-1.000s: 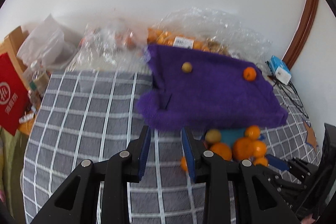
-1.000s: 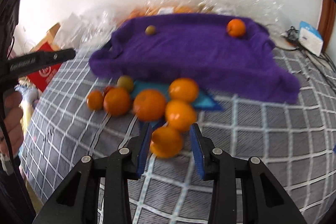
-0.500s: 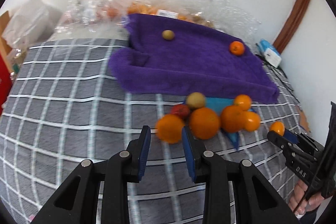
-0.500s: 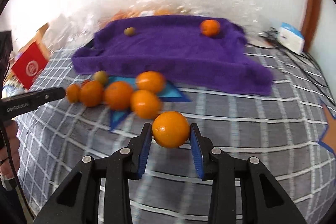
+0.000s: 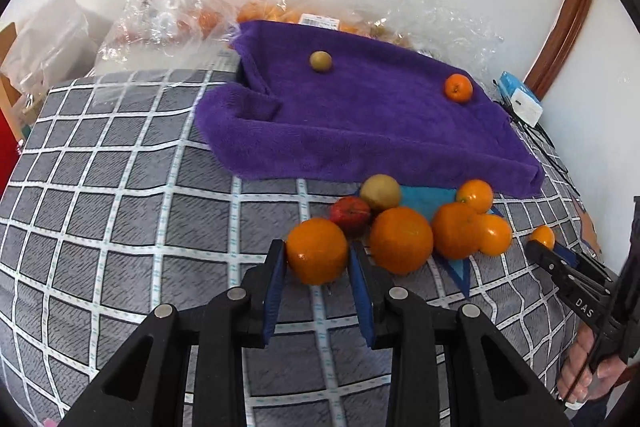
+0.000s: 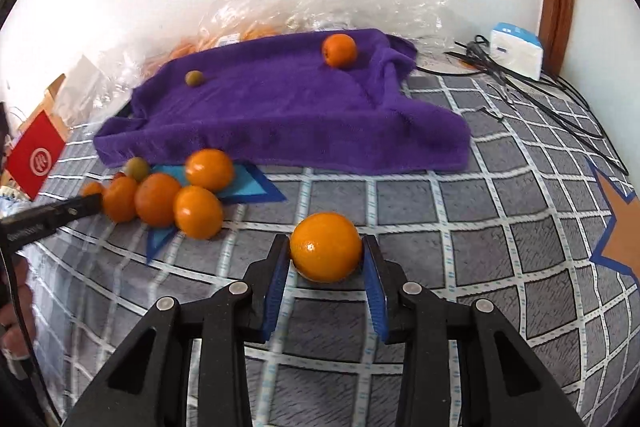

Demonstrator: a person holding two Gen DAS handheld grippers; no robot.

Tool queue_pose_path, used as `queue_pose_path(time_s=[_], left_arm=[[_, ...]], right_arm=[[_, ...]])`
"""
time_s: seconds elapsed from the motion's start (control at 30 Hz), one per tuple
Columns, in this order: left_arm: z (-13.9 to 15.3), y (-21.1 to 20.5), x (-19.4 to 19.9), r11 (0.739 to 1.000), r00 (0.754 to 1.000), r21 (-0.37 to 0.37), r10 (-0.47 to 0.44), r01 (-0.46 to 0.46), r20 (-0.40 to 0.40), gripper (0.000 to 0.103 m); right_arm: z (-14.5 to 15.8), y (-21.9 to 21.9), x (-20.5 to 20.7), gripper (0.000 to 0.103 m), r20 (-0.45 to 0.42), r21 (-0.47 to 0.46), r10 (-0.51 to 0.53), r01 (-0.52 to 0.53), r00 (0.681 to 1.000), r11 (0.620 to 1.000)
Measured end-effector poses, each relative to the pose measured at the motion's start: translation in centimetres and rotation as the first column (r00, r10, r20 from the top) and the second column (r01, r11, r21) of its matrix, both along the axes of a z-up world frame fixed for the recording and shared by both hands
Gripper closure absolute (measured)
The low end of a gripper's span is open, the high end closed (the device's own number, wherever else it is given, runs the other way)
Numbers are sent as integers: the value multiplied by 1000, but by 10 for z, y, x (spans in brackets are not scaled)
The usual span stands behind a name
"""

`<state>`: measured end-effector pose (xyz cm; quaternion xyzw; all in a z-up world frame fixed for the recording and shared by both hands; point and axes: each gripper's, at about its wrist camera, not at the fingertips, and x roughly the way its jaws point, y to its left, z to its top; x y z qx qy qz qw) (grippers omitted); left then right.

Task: Organize fruits
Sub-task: 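Grasp an orange with the right gripper while the left gripper grasps another orange, then carry both held oranges over the purple towel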

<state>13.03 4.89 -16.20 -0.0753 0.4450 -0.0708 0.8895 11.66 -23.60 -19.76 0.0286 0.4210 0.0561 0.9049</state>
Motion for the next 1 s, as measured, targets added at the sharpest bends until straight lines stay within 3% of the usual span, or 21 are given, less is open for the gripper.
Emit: queue_pose_path(time_s=[0.1, 0.27, 0.4, 0.77, 1.0], left_arm=[[-5, 9, -6, 1000, 999, -31, 8, -7, 33, 73], [-7, 18, -15, 997, 995, -67, 45, -39, 88, 73], [-9, 21, -15, 995, 996, -97, 44, -36, 80, 73], [4, 12, -26, 996, 987, -85, 24, -10, 158, 73], [12, 15, -33, 993, 975, -114, 30, -5, 220, 73]], right_arm=[[5, -4, -4, 67, 45, 37, 4, -5, 999, 999], [4, -1, -1, 67, 25, 28, 5, -5, 1000, 1000], [4, 0, -1, 67, 30, 41, 28, -29, 999, 999], [5, -4, -4, 67, 49, 88, 37, -42, 998, 995], [7, -2, -8, 67, 66, 82, 42, -47, 997, 995]])
